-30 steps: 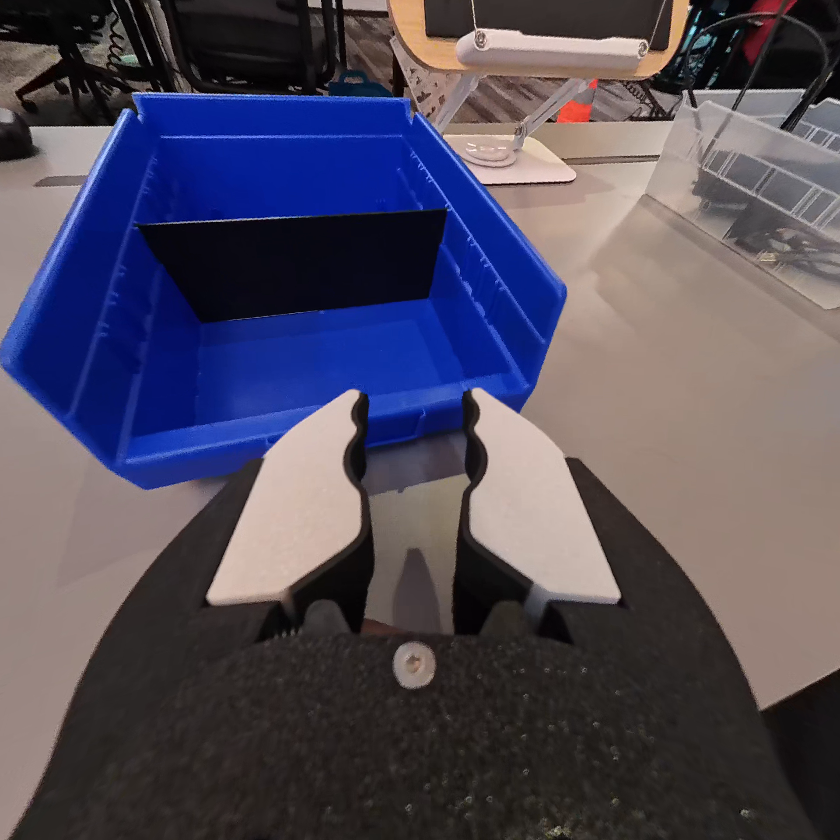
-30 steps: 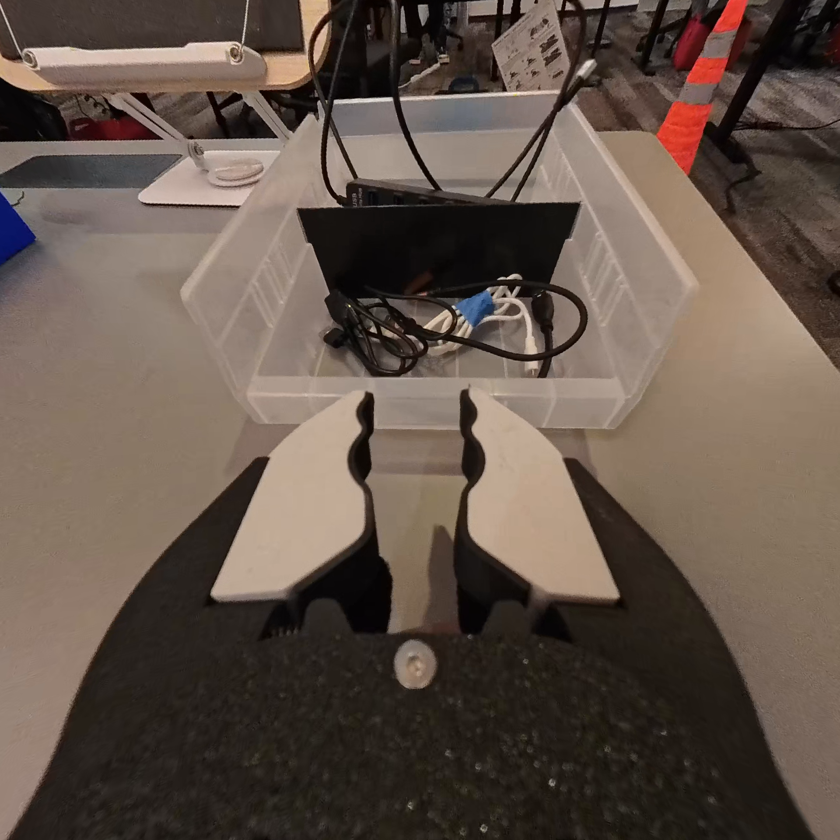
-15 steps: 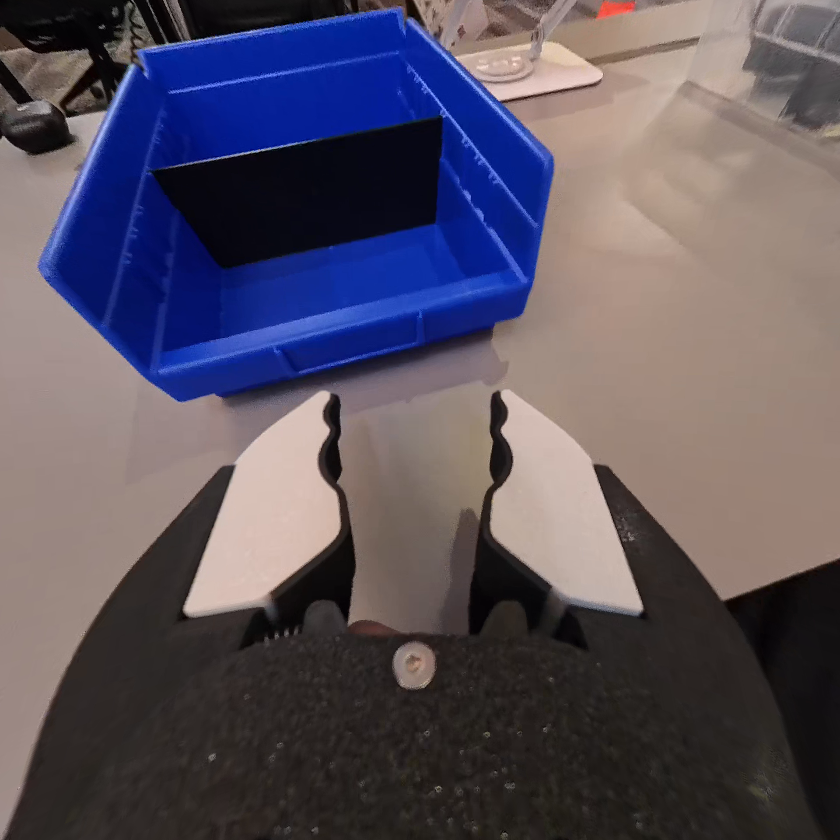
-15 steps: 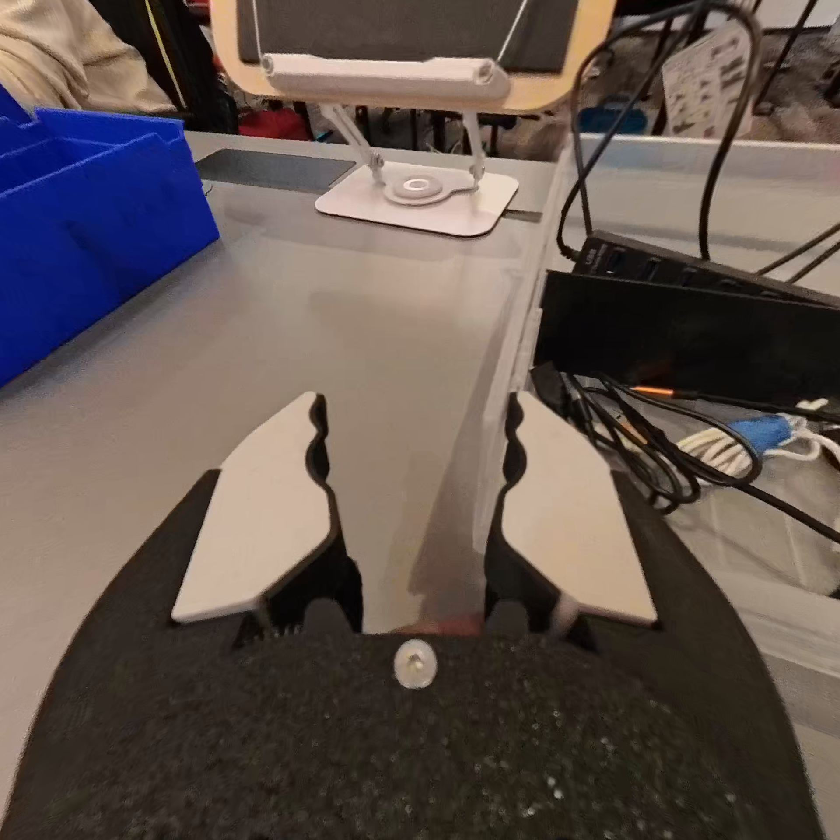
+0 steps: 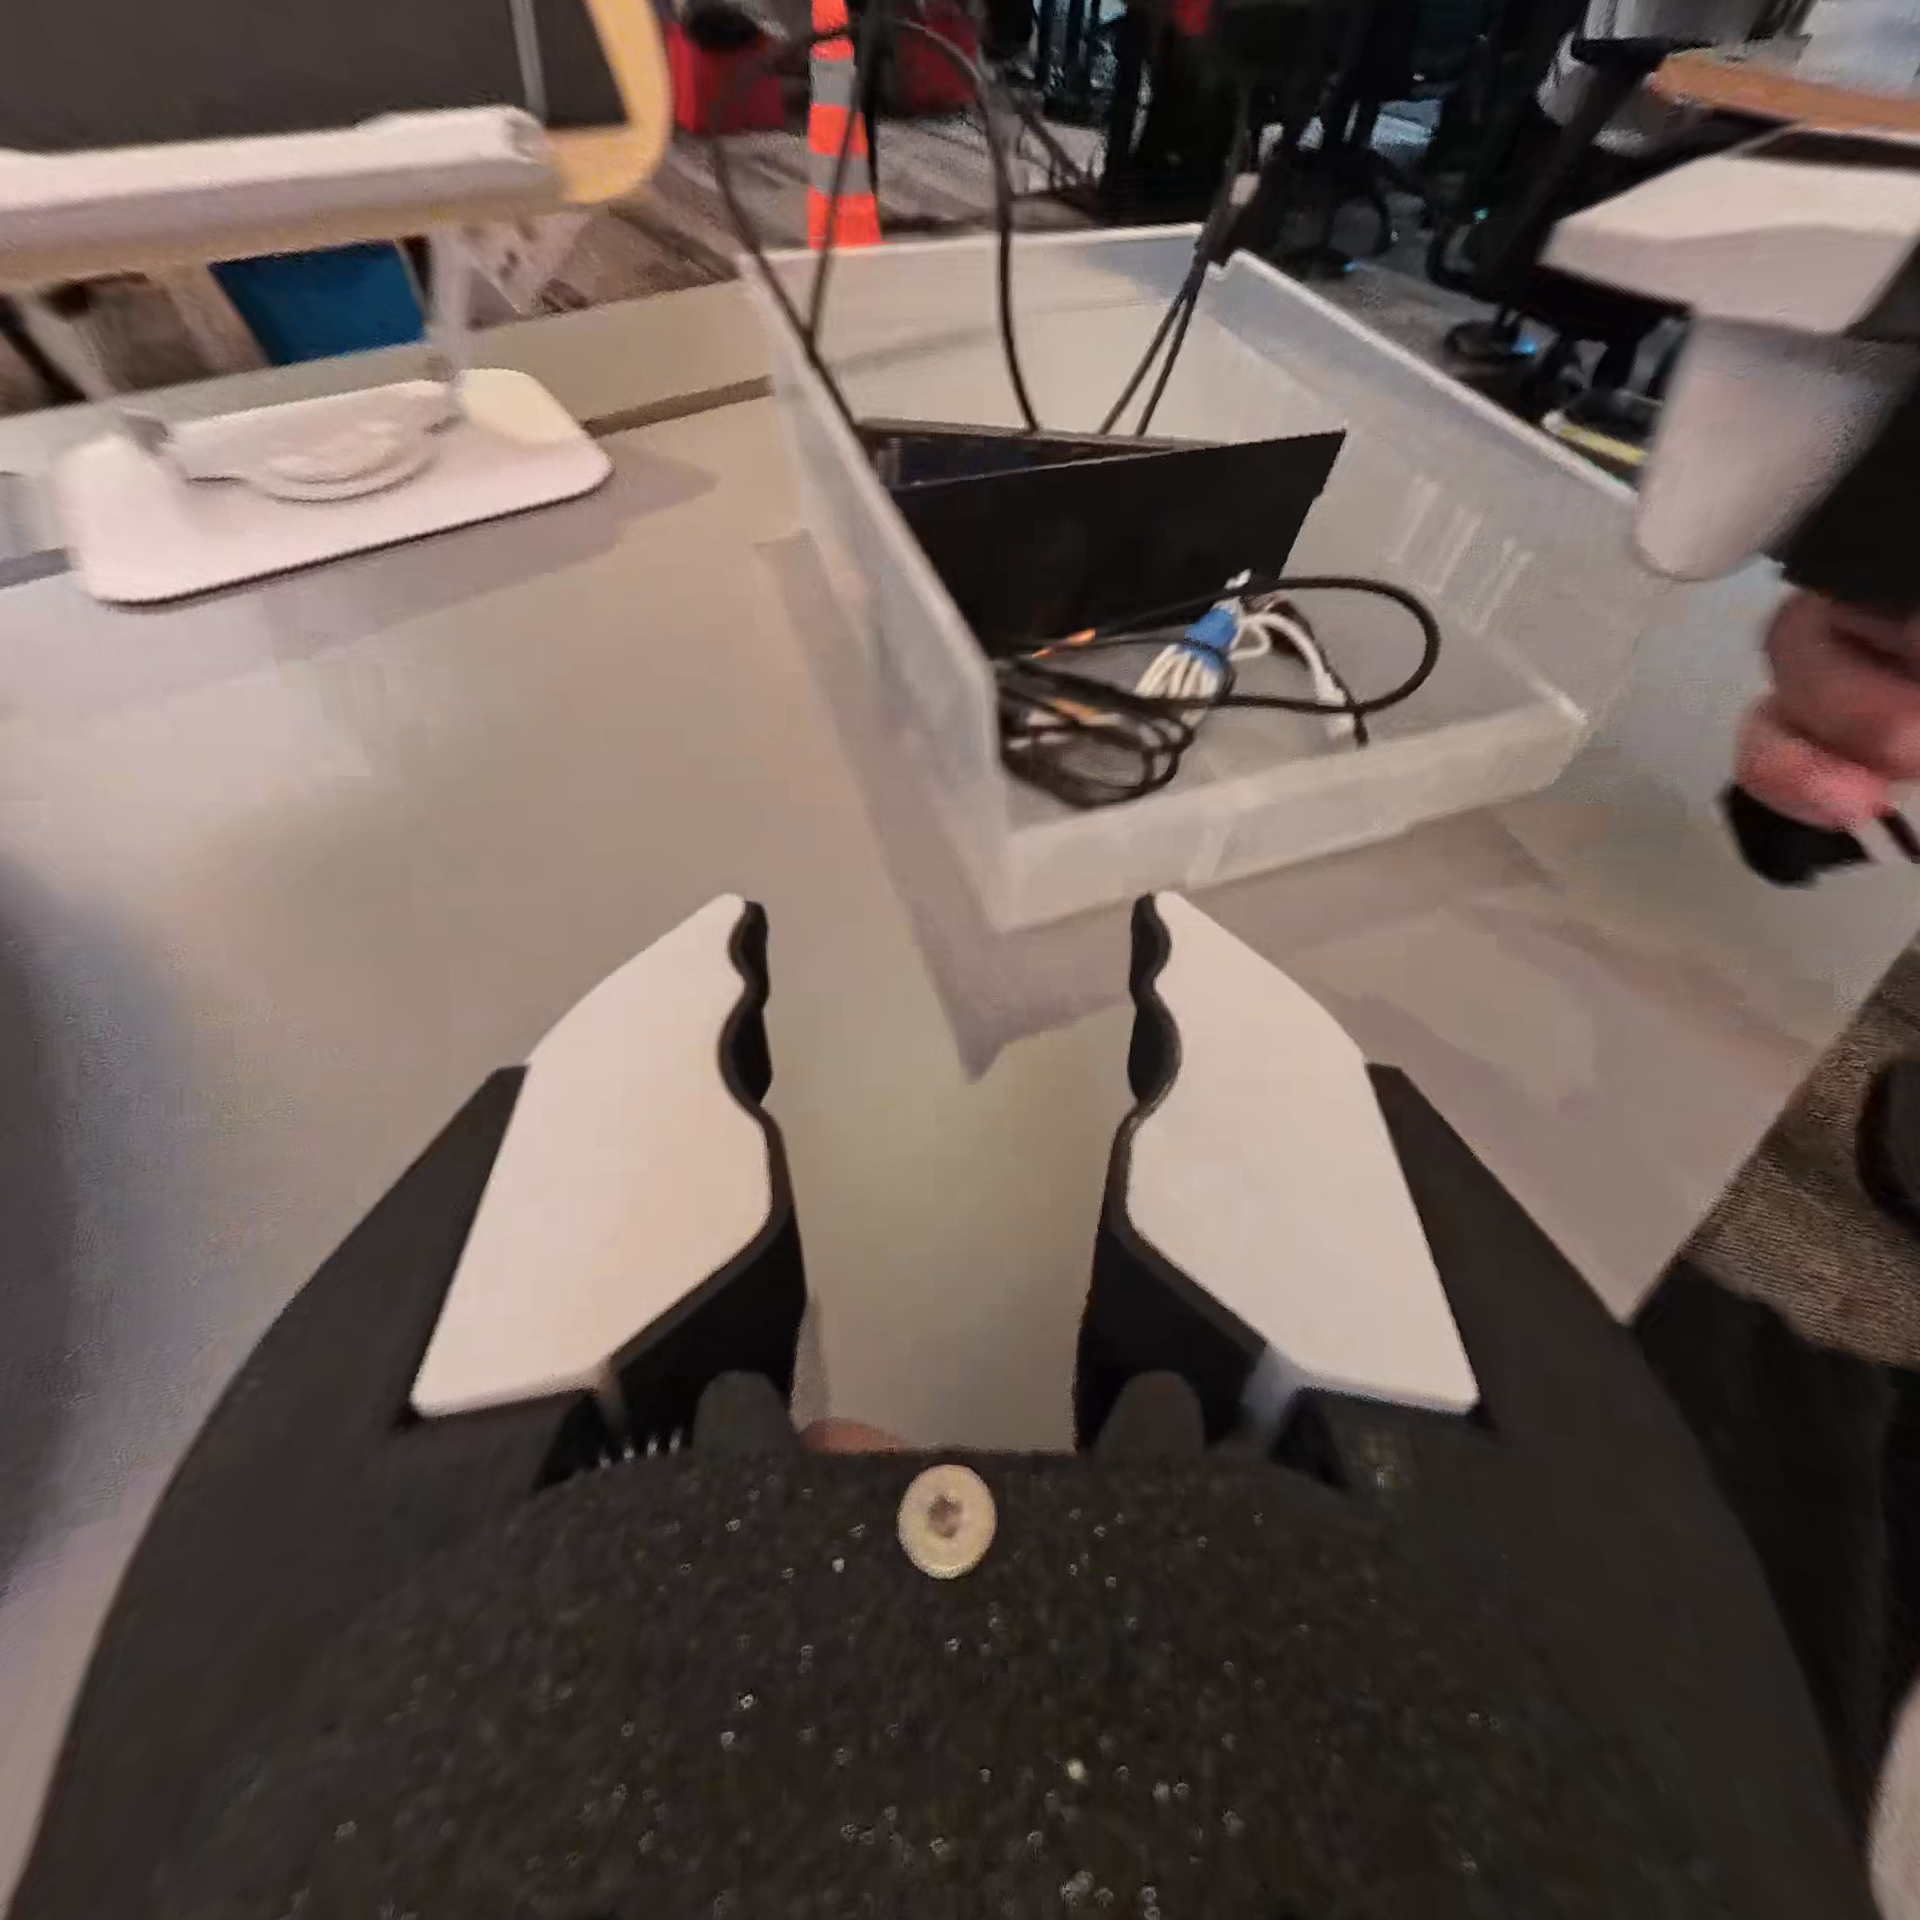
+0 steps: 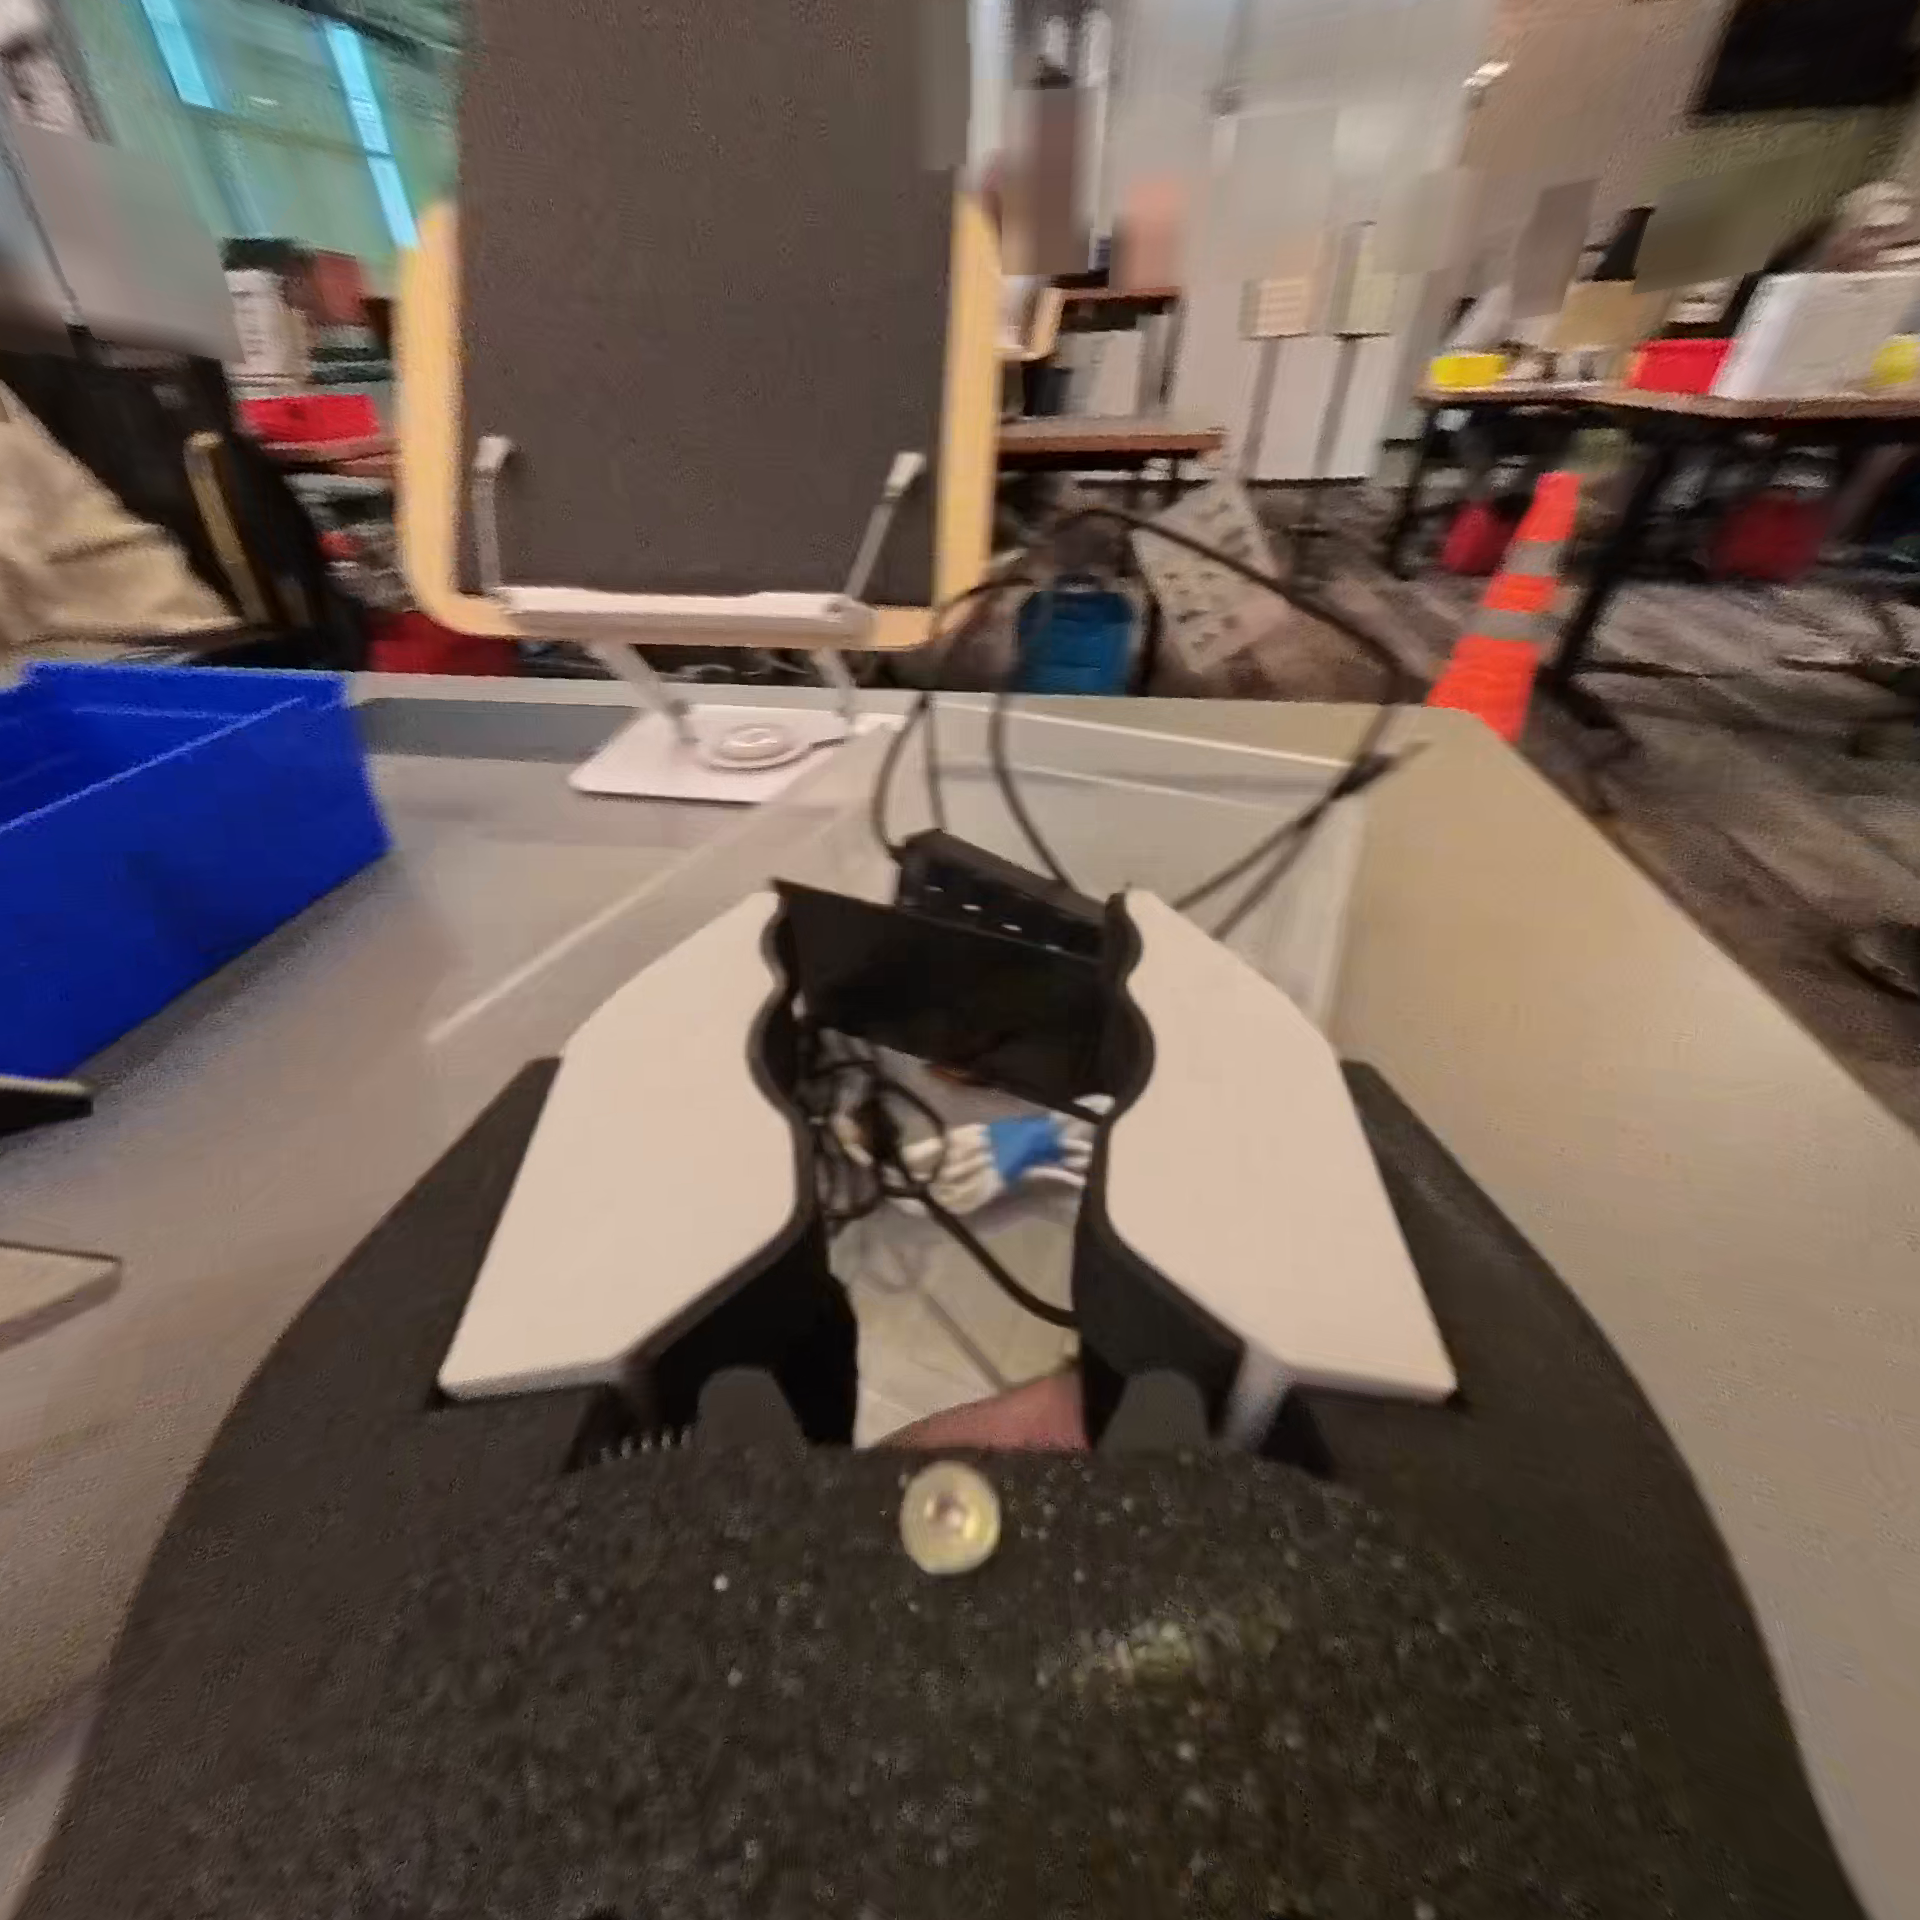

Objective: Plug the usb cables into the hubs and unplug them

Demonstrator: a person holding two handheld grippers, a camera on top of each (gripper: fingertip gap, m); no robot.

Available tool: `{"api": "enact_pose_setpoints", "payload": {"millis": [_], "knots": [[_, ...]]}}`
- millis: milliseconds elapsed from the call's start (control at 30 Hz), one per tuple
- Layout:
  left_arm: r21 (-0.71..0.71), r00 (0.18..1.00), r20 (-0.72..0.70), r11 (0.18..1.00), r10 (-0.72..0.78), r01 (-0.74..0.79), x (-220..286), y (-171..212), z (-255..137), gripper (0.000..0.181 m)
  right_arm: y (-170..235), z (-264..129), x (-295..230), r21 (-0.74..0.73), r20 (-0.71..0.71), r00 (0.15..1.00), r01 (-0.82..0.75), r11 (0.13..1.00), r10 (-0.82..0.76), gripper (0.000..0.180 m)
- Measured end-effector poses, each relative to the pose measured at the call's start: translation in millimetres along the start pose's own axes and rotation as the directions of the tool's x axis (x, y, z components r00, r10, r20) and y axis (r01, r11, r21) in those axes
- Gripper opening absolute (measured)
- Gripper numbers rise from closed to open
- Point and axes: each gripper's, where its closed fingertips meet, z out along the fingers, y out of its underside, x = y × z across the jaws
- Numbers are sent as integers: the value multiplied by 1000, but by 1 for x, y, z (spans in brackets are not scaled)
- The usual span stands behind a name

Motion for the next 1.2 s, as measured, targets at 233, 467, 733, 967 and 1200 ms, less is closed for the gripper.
{"api": "enact_pose_setpoints", "payload": {"millis": [233,467,733,967,1200], "knots": [[-137,996,55,987,-75,82,2,-6,107,32,72,-7,60,-352,-148,985,-136,926,89,61],[-149,992,120,987,-34,52,-8,-3,95,5,105,-2,52,-416,-249,959,-235,878,138,5],[-71,941,338,996,-35,62,-97,3,-1,6,71,34,-60,-353,-56,998,-53,934,36,3],[-167,920,383,974,-80,154,-158,29,-8,5,97,73,-116,-443,10,1000,-12,896,19,3],[-41,945,217,965,-245,260,-144,22,-27,31,94,62,-117,-367,174,983,126,922,-65,14]]}}
